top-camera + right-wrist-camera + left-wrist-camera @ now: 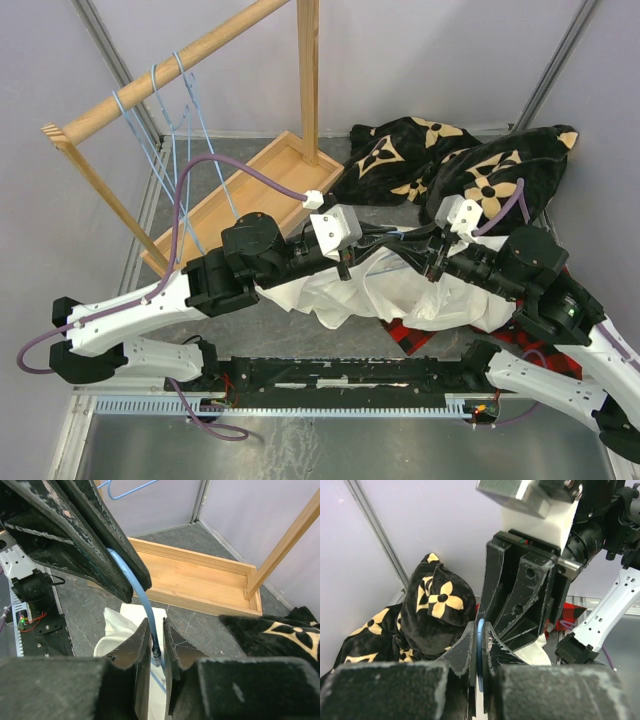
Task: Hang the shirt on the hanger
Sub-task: Hang the shirt on the hanger, then place the hanger at the clothesline.
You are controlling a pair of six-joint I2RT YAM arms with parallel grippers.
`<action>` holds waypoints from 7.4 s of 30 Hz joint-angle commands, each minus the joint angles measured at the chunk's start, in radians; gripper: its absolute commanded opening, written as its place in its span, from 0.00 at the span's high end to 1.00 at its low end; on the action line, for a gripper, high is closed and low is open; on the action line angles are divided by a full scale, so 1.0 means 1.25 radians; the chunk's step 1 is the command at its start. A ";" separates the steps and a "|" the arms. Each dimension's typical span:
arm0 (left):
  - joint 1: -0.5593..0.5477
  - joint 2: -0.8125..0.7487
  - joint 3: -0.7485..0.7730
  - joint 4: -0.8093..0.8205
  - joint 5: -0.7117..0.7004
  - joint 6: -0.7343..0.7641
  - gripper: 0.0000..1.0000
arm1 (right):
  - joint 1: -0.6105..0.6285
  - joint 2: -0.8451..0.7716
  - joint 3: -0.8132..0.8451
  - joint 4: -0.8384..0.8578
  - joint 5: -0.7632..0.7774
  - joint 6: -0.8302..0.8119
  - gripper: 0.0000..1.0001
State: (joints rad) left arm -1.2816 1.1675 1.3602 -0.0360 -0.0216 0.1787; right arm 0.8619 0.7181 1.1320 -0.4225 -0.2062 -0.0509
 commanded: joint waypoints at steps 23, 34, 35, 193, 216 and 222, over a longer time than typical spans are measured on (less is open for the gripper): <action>0.002 -0.216 0.047 -0.307 0.119 -0.040 0.97 | 0.000 -0.091 0.135 -0.453 -0.127 -0.177 0.30; 0.002 -0.199 0.088 -0.358 0.164 -0.030 0.97 | 0.000 -0.043 0.018 -0.330 -0.196 -0.246 0.32; 0.002 -0.196 0.091 -0.361 0.168 -0.030 0.97 | 0.000 -0.035 0.020 -0.330 -0.200 -0.247 0.33; 0.020 -0.160 -0.561 -0.404 -0.398 -0.653 0.07 | -0.272 0.913 1.046 0.016 -0.089 0.117 1.00; 0.020 -0.172 -0.574 -0.404 -0.392 -0.661 0.07 | -0.272 1.100 1.196 -0.043 -0.063 0.122 1.00; 0.020 -0.169 -0.573 -0.407 -0.392 -0.662 0.07 | -0.271 1.064 1.125 -0.039 -0.059 0.112 0.84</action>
State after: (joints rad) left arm -1.2579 0.9714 0.6476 -0.5701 -0.5129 -0.6350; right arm 0.5190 2.1231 2.5576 -0.5369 -0.2890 0.1013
